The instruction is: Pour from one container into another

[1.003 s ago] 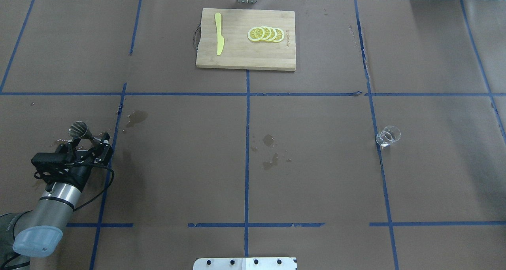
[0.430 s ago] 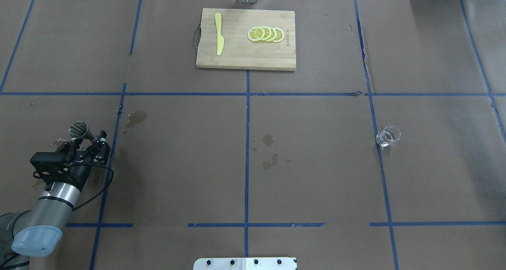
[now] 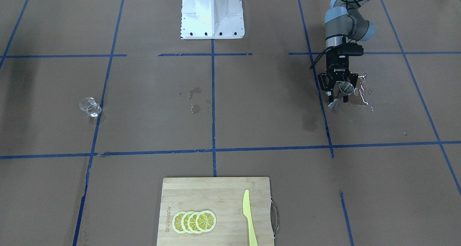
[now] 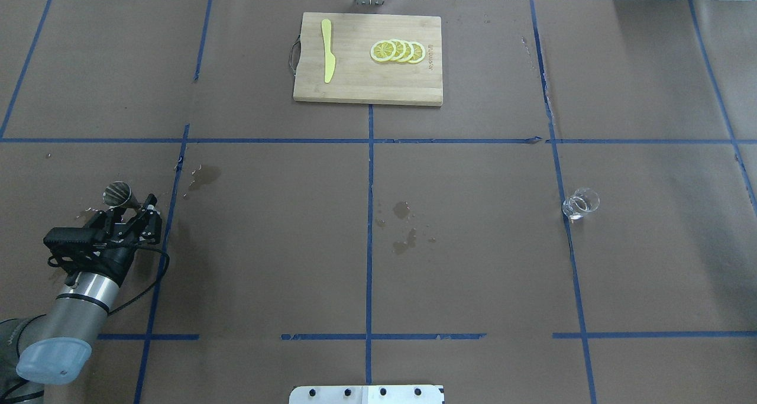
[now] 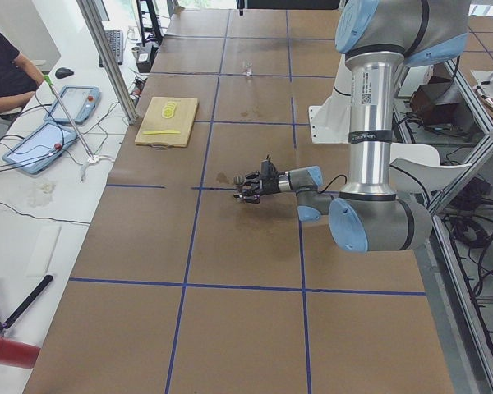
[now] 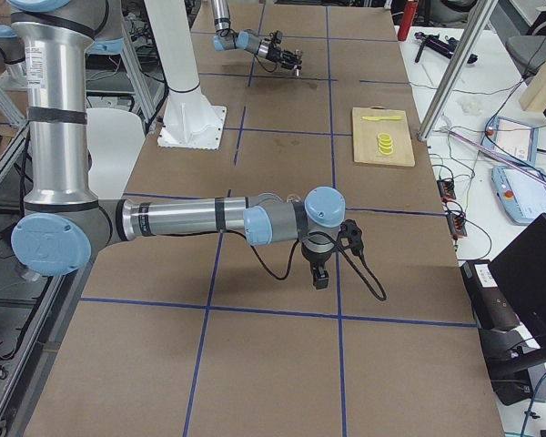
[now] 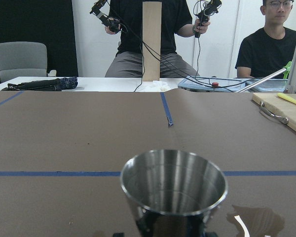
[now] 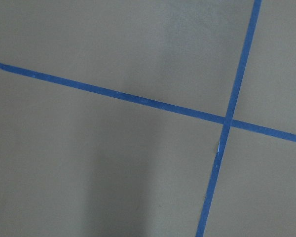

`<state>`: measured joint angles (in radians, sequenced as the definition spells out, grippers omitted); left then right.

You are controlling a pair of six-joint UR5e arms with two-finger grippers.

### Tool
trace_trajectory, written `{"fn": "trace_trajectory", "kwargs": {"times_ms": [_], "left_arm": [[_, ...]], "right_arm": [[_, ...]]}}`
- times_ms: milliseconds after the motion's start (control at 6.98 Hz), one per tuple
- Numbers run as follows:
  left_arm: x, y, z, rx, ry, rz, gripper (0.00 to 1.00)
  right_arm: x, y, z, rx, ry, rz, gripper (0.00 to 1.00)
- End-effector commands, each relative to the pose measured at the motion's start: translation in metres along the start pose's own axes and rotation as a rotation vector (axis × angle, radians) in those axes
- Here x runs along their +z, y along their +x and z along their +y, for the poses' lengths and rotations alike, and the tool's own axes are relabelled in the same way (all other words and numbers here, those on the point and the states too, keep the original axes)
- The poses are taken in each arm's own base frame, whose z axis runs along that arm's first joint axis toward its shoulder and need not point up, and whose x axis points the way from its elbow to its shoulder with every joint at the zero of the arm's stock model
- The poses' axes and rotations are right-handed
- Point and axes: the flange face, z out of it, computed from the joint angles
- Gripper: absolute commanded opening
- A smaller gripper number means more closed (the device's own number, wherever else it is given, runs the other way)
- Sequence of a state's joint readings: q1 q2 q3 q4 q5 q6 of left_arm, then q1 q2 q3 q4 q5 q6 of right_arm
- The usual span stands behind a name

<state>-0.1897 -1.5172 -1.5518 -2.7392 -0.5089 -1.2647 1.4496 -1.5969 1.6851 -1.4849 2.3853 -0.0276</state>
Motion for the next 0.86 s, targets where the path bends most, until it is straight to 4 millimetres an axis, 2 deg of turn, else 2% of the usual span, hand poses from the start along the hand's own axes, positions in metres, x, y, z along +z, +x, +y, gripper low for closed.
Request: {"fn": "trace_trajectory", "kwargs": {"times_ms": [0, 287, 573, 717], "left_arm": [[-0.001, -0.002, -0.001, 0.003, 0.003, -0.001, 0.2], [0.0, -0.004, -0.003, 0.002, 0.007, -0.004, 0.0], [0.0, -0.002, -0.01, -0.005, 0.033, -0.009, 0.0], [-0.003, 0.004, -0.022, -0.021, 0.076, -0.012, 0.0]], "right_arm": [[0.0, 0.0, 0.0, 0.001, 0.0, 0.0, 1.0], [0.0, 0.0, 0.0, 0.002, -0.001, 0.0, 1.0], [-0.002, -0.002, -0.003, -0.003, 0.005, 0.0, 1.0], [-0.004, -0.005, -0.005, -0.012, 0.011, 0.0, 1.0]]}}
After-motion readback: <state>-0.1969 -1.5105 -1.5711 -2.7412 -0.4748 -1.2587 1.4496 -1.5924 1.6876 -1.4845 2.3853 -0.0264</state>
